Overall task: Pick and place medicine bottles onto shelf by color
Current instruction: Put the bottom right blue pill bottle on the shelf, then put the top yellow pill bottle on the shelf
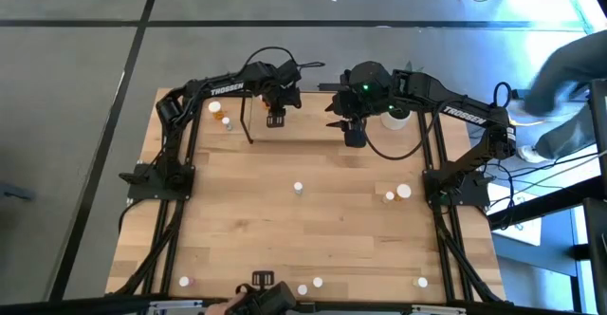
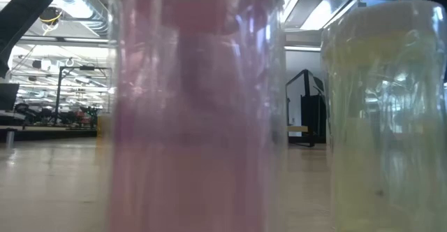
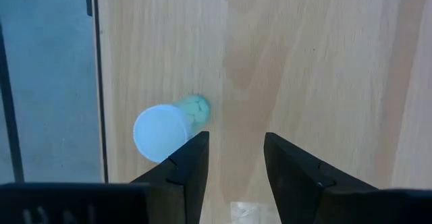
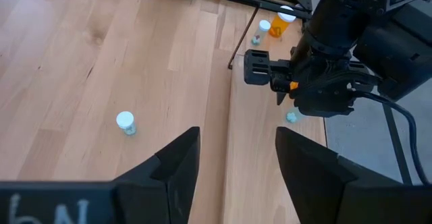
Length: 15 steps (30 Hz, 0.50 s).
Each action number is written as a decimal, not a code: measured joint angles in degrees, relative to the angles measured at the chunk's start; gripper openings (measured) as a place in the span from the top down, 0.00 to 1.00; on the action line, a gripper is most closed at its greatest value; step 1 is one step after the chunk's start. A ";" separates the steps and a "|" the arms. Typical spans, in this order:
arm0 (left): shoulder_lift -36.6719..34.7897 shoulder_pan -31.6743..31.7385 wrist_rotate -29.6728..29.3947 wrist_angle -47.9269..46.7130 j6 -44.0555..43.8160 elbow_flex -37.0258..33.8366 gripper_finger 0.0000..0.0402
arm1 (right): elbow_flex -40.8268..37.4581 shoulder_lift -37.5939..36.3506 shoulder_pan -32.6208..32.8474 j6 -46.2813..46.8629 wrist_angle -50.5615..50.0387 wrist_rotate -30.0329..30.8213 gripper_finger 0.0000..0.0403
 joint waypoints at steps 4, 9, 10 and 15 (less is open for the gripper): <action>0.00 0.04 -0.55 1.16 0.24 0.00 0.66 | 0.00 0.01 -0.01 0.00 0.01 0.00 0.52; 0.00 0.13 -0.60 1.50 -0.38 0.00 0.66 | -0.02 0.01 0.00 -0.01 -0.01 0.00 0.52; 0.00 -0.01 -0.58 1.04 -1.05 0.00 0.66 | -0.02 0.00 -0.01 -0.01 0.00 -0.01 0.52; 0.00 -1.06 -0.56 -1.46 -2.79 0.00 0.66 | -0.02 0.01 -0.01 0.01 0.01 0.00 0.52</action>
